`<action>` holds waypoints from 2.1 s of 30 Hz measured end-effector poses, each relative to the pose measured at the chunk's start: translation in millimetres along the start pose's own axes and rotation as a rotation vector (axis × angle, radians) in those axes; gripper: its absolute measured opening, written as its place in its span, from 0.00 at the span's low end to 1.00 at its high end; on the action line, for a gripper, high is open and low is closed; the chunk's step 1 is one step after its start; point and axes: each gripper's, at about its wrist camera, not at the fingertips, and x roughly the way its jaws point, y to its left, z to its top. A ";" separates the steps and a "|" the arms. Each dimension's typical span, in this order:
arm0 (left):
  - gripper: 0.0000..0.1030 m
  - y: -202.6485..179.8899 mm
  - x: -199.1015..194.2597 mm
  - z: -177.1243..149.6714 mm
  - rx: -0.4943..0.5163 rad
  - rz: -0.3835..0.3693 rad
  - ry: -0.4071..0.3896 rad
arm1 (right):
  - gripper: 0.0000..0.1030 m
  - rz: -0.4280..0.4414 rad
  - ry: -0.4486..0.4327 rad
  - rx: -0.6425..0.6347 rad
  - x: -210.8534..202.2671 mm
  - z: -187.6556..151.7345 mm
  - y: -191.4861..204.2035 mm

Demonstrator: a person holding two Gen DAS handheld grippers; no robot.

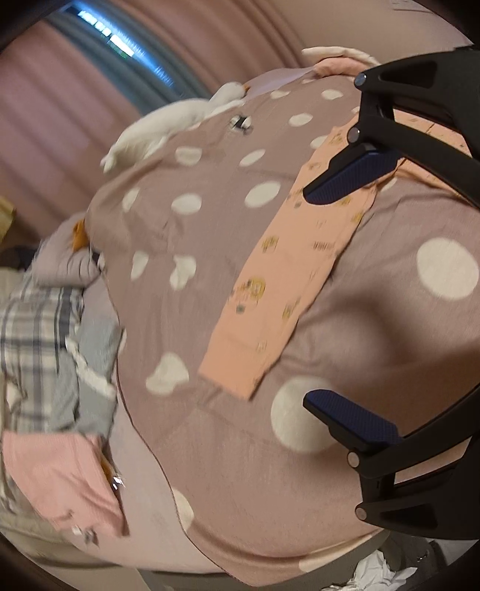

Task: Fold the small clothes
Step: 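Move the left tool to the other sleeve cuff and close on it, then lift the sleeve with the left tool and fold it across the chest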

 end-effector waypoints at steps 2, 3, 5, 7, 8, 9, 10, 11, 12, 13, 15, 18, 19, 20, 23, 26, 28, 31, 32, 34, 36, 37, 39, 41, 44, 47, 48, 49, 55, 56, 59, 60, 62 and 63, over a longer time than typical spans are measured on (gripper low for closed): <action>0.97 12.4 5.0 4.6 -0.026 0.020 -0.003 | 0.95 0.010 0.000 0.007 -2.8 -4.0 -0.3; 0.96 16.8 6.9 5.9 -0.035 0.027 -0.004 | 0.95 0.015 0.002 0.013 -3.6 -5.2 -0.8; 0.93 25.8 13.3 9.4 -0.055 0.035 -0.003 | 0.95 0.024 0.008 0.029 -4.0 -6.9 -3.1; 0.89 34.8 22.1 12.8 -0.081 0.042 0.005 | 0.95 0.017 0.014 0.038 -3.5 -7.4 -4.9; 0.86 38.3 26.2 13.9 -0.092 0.046 0.011 | 0.95 0.012 0.015 0.041 -3.7 -8.2 -4.1; 0.84 41.6 30.8 15.0 -0.101 0.047 0.017 | 0.95 0.008 0.016 0.042 -3.6 -8.3 -4.4; 0.80 44.5 36.2 16.4 -0.111 0.046 0.019 | 0.95 0.006 0.017 0.044 -3.6 -8.5 -4.8; 0.76 46.5 40.1 17.3 -0.119 0.043 0.020 | 0.95 0.005 0.017 0.046 -3.7 -9.1 -4.8; 0.74 48.1 45.2 18.5 -0.128 0.038 0.023 | 0.95 0.005 0.018 0.047 -3.8 -9.6 -4.8; 0.70 50.0 52.1 19.9 -0.141 0.034 0.033 | 0.95 0.004 0.020 0.050 -3.5 -9.8 -4.8; 0.64 53.1 62.6 22.1 -0.165 0.027 0.052 | 0.95 0.002 0.025 0.053 -2.6 -9.9 -4.7; 0.57 58.1 77.4 23.4 -0.201 0.021 0.074 | 0.95 0.003 0.029 0.053 -1.6 -11.0 -4.3; 0.55 60.0 81.8 23.8 -0.214 0.022 0.073 | 0.95 0.002 0.031 0.053 -0.9 -10.9 -4.3; 0.51 59.9 82.8 24.3 -0.217 0.022 0.064 | 0.95 0.000 0.035 0.052 0.2 -10.9 -4.4; 0.39 61.1 87.9 26.2 -0.236 0.001 0.048 | 0.95 -0.009 0.041 0.052 3.1 -10.0 -4.7; 0.12 65.3 96.6 27.9 -0.272 0.003 0.046 | 0.95 -0.009 0.045 0.058 6.1 -9.2 -4.7; 0.09 67.4 99.7 28.5 -0.281 0.004 0.046 | 0.95 -0.008 0.050 0.056 7.3 -9.4 -4.4; 0.06 64.8 96.9 29.4 -0.286 0.003 0.036 | 0.95 -0.010 0.058 0.049 10.0 -9.6 -2.1; 0.05 62.1 95.4 29.9 -0.280 0.009 0.033 | 0.95 -0.011 0.059 0.047 10.4 -9.9 -1.4; 0.05 53.4 90.2 31.7 -0.257 0.024 0.019 | 0.95 -0.010 0.057 0.049 10.0 -9.4 -1.4; 0.05 43.2 82.1 33.8 -0.229 0.025 -0.004 | 0.95 -0.007 0.054 0.050 10.9 -9.5 -1.5; 0.05 38.7 79.7 34.9 -0.218 0.026 -0.012 | 0.95 -0.007 0.052 0.052 10.6 -9.5 -1.7; 0.05 28.7 73.3 36.9 -0.193 0.031 -0.027 | 0.95 -0.008 0.049 0.055 10.1 -9.9 -2.3; 0.05 16.7 66.6 38.7 -0.162 0.030 -0.040 | 0.95 -0.011 0.046 0.060 8.9 -10.1 -3.5; 0.05 -1.2 58.2 39.3 -0.124 0.002 -0.050 | 0.95 -0.010 0.040 0.070 6.6 -9.9 -8.4; 0.05 -20.9 48.6 38.3 -0.076 -0.013 -0.070 | 0.95 -0.010 0.033 0.077 4.4 -10.0 -11.5; 0.05 -27.2 45.5 37.8 -0.061 -0.019 -0.076 | 0.95 -0.011 0.031 0.078 3.7 -10.2 -12.0; 0.05 -35.4 41.3 37.0 -0.043 -0.030 -0.083 | 0.95 -0.010 0.030 0.079 3.0 -10.4 -12.5; 0.05 -77.0 23.0 30.3 0.056 -0.086 -0.104 | 0.95 -0.006 0.019 0.090 -1.3 -11.3 -17.1; 0.05 -83.4 20.8 28.8 0.071 -0.095 -0.106 | 0.95 -0.006 0.017 0.093 -2.0 -11.2 -18.6; 0.05 -103.2 15.9 22.7 0.121 -0.120 -0.102 | 0.95 -0.006 0.013 0.103 -3.6 -11.6 -23.0; 0.05 -111.3 14.2 19.2 0.142 -0.129 -0.098 | 0.95 -0.006 0.012 0.108 -4.2 -11.7 -24.6; 0.05 -123.3 13.4 13.2 0.170 -0.145 -0.089 | 0.95 -0.008 0.011 0.114 -5.1 -12.1 -27.4; 0.05 -129.8 13.3 9.4 0.187 -0.154 -0.082 | 0.95 -0.009 0.009 0.118 -5.9 -12.4 -28.6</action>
